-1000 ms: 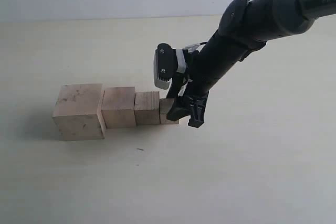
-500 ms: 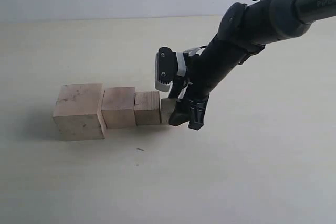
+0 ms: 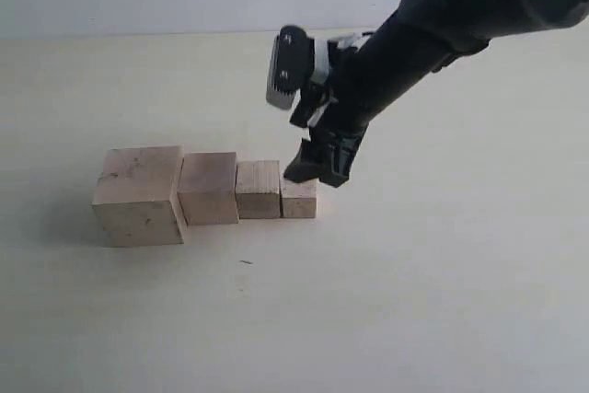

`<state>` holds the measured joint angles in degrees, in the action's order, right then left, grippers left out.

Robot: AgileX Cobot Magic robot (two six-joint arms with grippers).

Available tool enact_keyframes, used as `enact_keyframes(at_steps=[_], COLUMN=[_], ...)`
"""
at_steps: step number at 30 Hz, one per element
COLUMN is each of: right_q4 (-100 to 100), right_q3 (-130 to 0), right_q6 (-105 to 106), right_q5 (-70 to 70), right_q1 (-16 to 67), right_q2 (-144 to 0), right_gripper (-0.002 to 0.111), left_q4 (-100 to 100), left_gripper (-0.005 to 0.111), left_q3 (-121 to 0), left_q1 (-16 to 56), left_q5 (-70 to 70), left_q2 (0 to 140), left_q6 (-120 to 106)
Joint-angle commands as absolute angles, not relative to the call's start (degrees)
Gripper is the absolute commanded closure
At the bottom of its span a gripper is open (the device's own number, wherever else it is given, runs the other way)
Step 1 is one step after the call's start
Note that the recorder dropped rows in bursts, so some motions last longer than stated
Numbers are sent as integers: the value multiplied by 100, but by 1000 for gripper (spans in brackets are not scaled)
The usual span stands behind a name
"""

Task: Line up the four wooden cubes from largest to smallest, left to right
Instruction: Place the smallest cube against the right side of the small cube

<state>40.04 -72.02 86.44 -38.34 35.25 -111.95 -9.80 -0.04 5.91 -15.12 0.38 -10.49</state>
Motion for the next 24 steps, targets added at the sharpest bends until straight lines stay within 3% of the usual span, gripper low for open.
enact_keyframes(at_steps=[1, 3, 8, 10, 24], right_q4=[3406, 2926, 2330, 2330, 3010], right_q3=[-7243, -7243, -7233, -7233, -7233], right_q6=[7312, 6759, 5934, 5776, 5891], right_q5=[-3670, -3819, -4122, -4122, -4058], right_q1=[3536, 3536, 3536, 3536, 3536], right_q2=[-10551, -10525, -10951, -11137, -11875], right_gripper=[36, 49, 97, 108, 108], left_q4=[-1030, -1030, -1030, -1030, -1030], left_gripper=[107, 107, 107, 107, 107], left_q3=[0, 0, 0, 0, 0], left_q1=[582, 582, 582, 582, 582], left_q5=[-1494, -1494, -1494, -1494, -1494], left_q2=[0, 0, 0, 0, 0], left_q6=[-1032, -1032, -1032, -1032, -1032])
